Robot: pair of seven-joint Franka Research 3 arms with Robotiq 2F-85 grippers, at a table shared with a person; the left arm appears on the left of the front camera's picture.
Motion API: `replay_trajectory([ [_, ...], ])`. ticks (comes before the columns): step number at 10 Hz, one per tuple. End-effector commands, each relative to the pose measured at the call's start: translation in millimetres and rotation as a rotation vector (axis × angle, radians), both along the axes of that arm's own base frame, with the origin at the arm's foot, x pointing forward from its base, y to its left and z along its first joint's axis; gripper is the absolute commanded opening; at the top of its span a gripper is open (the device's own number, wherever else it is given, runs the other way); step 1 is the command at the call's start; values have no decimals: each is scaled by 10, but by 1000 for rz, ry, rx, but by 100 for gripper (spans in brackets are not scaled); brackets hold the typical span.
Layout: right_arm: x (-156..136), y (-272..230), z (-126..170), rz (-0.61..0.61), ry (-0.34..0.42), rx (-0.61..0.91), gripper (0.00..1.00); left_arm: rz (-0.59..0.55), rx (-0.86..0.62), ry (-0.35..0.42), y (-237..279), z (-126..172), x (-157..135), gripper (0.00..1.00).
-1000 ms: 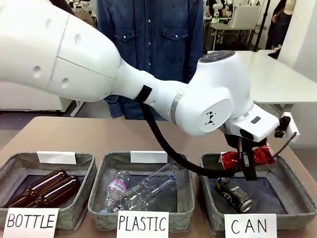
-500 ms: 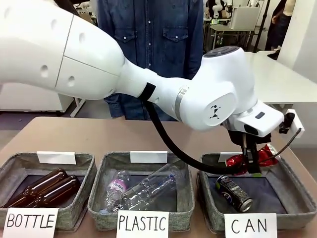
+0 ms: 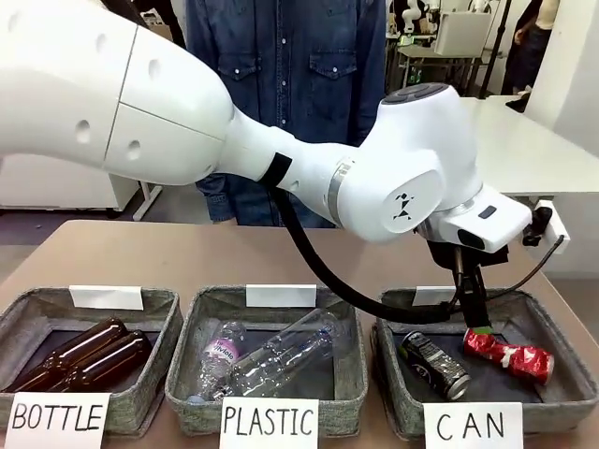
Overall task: Sort the can waste into the basket.
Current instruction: Pick up the can waste from the table and place it in the right Fabric basket.
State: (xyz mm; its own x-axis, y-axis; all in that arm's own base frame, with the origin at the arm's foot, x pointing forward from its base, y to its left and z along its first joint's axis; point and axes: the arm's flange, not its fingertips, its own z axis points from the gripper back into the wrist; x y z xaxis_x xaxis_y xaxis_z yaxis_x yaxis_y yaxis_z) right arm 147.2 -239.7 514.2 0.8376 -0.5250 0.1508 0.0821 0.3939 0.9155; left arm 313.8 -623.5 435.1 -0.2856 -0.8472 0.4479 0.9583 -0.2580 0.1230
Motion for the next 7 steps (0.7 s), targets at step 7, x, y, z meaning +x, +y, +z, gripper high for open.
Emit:
replay_trajectory([
  [7,1213,1053,199,296,-7,-96,100,651,-50,234,2550,1090,959,100],
])
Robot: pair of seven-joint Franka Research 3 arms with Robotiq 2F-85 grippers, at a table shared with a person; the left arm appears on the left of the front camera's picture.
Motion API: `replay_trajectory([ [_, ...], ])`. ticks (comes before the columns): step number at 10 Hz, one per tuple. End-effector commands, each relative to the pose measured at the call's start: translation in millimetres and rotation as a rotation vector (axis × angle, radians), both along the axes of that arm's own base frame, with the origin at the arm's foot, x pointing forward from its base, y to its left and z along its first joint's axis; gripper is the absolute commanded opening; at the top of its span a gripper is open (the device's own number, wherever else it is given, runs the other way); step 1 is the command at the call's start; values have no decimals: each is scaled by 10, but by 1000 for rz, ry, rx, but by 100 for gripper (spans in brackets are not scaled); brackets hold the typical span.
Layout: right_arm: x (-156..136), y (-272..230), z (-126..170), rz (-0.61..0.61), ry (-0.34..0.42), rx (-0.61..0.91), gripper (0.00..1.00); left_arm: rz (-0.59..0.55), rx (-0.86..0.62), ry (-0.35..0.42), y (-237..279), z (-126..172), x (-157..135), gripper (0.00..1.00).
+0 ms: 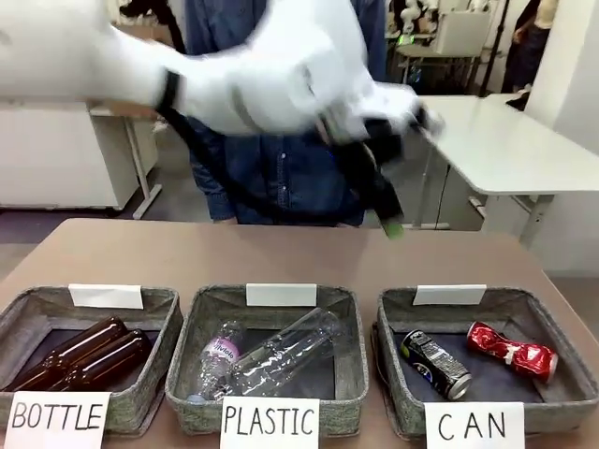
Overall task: Sort the can waste into the basket.
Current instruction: Pick up the can waste from the table and place it in the right Fabric basket.
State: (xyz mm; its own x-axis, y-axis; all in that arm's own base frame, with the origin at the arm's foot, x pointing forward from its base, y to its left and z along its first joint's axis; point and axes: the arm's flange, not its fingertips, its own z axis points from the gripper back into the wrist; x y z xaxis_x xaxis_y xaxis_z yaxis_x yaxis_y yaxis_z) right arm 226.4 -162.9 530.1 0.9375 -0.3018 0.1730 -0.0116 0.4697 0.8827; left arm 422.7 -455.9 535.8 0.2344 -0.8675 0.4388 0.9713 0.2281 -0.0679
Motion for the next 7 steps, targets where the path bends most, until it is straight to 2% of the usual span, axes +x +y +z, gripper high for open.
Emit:
replay_trajectory([
  [1,772,725,8,129,-27,-19,100,352,-108,62,1586,104,-78,100],
  [2,1047,1162,-38,226,-39,14,100,531,-160,144,2264,80,-33,100],
  [3,1276,1543,-77,261,-38,68,100,766,-276,271,2967,19,26,100],
  [4,1392,1776,-75,303,-26,145,100,850,-390,452,3482,-74,18,100],
  [5,1458,1909,-104,288,4,139,100,796,-491,625,3901,-208,-64,100],
  [6,1535,2010,-150,245,19,168,100,721,-625,731,4246,-343,-145,100],
  [7,1591,2130,-225,203,31,219,100,578,-781,802,4499,-498,-253,100],
])
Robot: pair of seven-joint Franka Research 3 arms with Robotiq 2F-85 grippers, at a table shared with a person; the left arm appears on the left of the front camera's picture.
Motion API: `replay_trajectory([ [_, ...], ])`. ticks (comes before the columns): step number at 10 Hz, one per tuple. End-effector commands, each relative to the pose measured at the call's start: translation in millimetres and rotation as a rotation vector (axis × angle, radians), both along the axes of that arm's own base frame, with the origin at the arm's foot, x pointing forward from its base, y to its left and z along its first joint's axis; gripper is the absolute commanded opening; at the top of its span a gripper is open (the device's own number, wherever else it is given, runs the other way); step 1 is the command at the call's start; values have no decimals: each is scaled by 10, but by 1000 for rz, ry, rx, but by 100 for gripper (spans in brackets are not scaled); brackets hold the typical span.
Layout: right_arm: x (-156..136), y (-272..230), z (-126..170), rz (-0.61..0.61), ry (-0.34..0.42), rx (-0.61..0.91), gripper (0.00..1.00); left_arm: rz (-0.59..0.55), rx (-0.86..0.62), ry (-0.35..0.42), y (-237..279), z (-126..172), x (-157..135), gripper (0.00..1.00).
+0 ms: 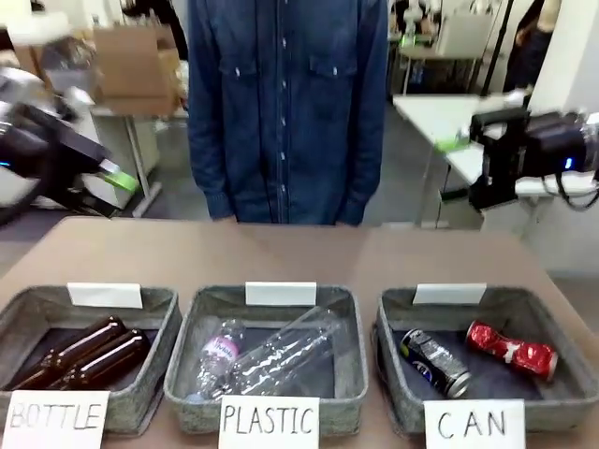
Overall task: Sort the can waste into the basket.
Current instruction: Pick up the can waste from the table and place it in the right Fabric basket.
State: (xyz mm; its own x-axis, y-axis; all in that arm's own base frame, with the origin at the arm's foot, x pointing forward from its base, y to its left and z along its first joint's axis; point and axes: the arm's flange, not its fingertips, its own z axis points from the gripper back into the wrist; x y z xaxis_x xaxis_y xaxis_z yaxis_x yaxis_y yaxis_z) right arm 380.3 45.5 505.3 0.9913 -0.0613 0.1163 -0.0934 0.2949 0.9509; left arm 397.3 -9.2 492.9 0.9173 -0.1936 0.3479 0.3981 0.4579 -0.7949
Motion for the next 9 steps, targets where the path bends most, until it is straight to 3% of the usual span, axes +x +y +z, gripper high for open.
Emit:
replay_trajectory([
  [1,104,140,-17,-108,23,93,100,-117,-474,-14,163,-192,-59,100],
  [2,167,202,-45,-138,44,77,100,-122,-566,-43,221,-338,-50,100],
  [3,66,2,-35,-39,15,38,100,-27,-169,-16,187,-86,-103,100],
  [9,66,2,-35,-39,15,38,100,-27,-169,-16,187,-86,-103,100],
])
